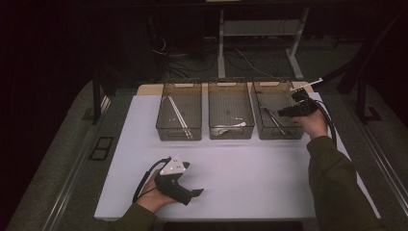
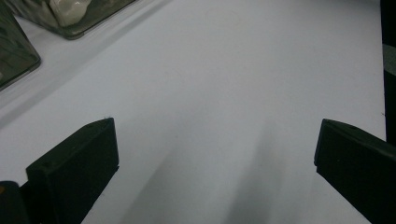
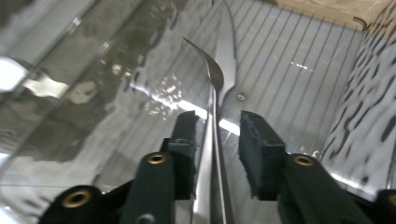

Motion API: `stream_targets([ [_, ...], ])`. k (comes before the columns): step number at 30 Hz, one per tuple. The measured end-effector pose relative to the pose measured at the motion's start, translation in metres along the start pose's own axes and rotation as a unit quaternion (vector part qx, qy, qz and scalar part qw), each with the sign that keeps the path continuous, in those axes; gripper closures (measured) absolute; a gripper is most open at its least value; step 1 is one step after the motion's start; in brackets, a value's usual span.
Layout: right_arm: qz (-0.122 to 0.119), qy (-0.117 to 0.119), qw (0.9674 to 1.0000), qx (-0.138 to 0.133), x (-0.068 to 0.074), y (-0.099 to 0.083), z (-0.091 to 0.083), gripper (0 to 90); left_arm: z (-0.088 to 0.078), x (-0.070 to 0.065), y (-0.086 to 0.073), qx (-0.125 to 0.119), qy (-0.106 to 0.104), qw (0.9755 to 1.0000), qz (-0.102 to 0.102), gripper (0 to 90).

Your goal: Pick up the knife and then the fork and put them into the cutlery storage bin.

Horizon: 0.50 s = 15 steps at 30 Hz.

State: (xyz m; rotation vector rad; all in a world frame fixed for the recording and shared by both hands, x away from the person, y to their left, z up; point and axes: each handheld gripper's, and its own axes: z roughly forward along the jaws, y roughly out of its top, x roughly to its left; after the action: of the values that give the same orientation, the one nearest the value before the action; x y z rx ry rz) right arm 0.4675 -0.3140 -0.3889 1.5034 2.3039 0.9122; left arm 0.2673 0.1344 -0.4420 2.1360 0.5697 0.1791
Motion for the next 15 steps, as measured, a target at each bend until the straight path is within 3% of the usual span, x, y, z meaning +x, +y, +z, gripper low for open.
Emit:
stream_targets([
  [5,0.011,0.026,0.9987,-0.041,0.002,-0.009,-0.014,51.9,0.0,0.001,0.0,-0.003,0.003,1.0,-0.006,0.0],
  [10,-0.006,0.032,0.9975,-0.062,0.008,-0.018,-0.025,45.7,-0.001,0.0,0.001,-0.004,0.009,0.9999,-0.003,0.0],
  [15,-0.024,0.054,0.9944,-0.087,0.018,-0.03,-0.035,40.9,0.0,0.0,0.001,-0.004,0.008,1.0,-0.005,0.0],
])
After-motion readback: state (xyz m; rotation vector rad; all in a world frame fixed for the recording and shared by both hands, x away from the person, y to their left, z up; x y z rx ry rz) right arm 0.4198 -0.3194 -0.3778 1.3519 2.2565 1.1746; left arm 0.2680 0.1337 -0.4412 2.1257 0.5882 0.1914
